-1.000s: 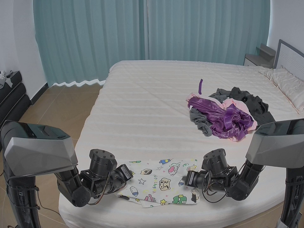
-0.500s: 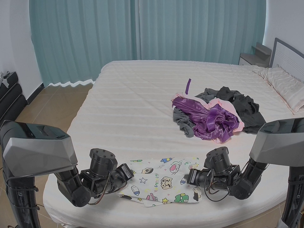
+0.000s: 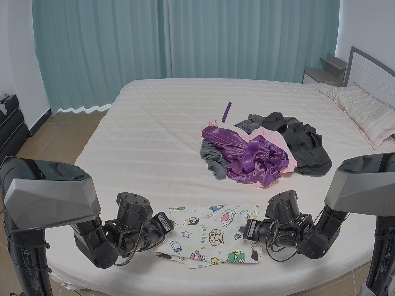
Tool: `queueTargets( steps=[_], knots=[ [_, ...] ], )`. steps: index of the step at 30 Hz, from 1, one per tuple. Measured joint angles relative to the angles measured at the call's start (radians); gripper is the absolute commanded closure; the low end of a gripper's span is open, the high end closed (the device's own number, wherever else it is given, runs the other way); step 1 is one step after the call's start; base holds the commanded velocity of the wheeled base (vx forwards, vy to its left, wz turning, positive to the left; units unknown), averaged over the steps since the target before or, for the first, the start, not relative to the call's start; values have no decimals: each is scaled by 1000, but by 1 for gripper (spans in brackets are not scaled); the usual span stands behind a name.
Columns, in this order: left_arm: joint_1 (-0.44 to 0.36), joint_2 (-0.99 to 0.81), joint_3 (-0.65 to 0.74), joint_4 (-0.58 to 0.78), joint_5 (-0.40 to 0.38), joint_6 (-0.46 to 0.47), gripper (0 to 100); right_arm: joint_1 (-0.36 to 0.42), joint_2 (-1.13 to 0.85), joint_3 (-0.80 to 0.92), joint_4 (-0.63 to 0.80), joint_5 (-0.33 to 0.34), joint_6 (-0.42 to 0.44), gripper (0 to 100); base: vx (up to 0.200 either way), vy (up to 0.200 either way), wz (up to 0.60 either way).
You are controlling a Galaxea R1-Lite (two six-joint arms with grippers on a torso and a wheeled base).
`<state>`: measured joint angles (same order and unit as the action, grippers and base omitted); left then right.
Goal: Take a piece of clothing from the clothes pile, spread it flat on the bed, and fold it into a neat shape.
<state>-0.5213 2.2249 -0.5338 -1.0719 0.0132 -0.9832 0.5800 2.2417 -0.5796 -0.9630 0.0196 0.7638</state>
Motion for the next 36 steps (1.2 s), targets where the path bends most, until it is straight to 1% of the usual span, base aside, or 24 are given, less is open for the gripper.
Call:
queueTargets(
  steps=[12, 20, 24, 25, 32, 36],
  knots=[
    [0, 2, 0, 0, -1, -1, 100, -14, 0, 0, 5, 0, -1, 100, 0, -200, 0],
    [-1, 4, -1, -1, 0, -2, 100, -15, 1, 0, 7, -1, -3, 100, 0, 0, 0],
    [0, 4, 0, -1, -1, -29, 100, -14, 3, 2, 6, -1, -3, 100, 0, 0, 0],
    [0, 4, 1, -2, -1, -33, 0, -14, 3, 3, 6, -1, -3, 0, 0, 0, 0],
    [1, 4, 17, -1, 0, -40, 0, -13, 5, 18, 5, -3, -5, 0, 0, 0, 0],
    [22, 0, 49, -3, 0, -50, 0, -17, 0, 52, -1, -3, -12, 0, 0, 0, 0]
  ],
)
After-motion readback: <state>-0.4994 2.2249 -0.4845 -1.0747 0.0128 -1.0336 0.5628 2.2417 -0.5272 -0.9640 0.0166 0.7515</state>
